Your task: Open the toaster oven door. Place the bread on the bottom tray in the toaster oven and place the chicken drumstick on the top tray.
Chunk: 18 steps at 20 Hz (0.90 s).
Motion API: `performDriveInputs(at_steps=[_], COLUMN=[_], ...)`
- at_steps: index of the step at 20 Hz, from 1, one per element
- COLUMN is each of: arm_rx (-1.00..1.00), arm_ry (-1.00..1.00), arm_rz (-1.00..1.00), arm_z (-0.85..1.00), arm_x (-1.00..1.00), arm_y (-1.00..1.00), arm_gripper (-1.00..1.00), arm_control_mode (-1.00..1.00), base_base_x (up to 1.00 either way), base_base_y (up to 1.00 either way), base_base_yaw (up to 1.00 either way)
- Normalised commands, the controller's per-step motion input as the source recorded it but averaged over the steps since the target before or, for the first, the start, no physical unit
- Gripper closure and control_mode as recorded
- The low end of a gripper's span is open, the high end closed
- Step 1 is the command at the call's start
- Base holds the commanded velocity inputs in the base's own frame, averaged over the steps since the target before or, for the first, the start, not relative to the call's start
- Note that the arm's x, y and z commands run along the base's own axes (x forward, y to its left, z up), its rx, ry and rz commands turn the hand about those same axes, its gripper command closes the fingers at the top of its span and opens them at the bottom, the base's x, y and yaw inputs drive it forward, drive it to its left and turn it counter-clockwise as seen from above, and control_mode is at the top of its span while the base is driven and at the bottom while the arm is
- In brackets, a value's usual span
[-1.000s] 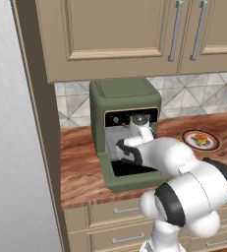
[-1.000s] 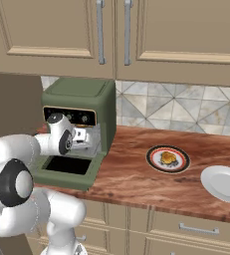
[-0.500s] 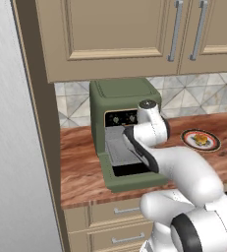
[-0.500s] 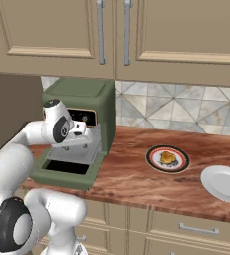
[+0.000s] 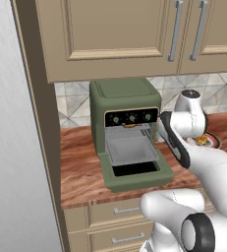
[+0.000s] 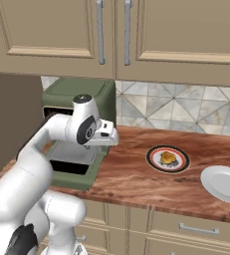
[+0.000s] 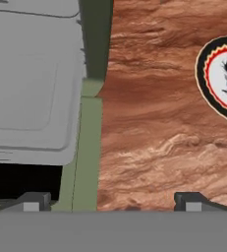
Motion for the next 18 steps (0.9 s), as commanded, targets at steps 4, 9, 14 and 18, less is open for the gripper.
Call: performDriveInputs(at_steps=[4,9,14,18], arm_rx=[0.05,0.01,-0.04,-0.02], arm_ry=[0.0,0.0,0.0,0.01], arm_rz=[-0.06,-0.04,-0.1,-0.26], arm_z=[0.46,0.12,-0.31,-0.71], arm_x=[0.18,0.35,0.57,0.32], arm_y=[-1.0,-1.0,-0.8,-0.78], arm_gripper=[-1.0,-1.0,-1.0,-1.0], arm_control_mode=[-1.0,-1.0,-1.0,-1.0], base_base_x=[0.0,0.0,0.0,0.0], base_base_y=[0.0,0.0,0.0,0.0], base_base_yaw=[0.0,0.0,0.0,0.0])
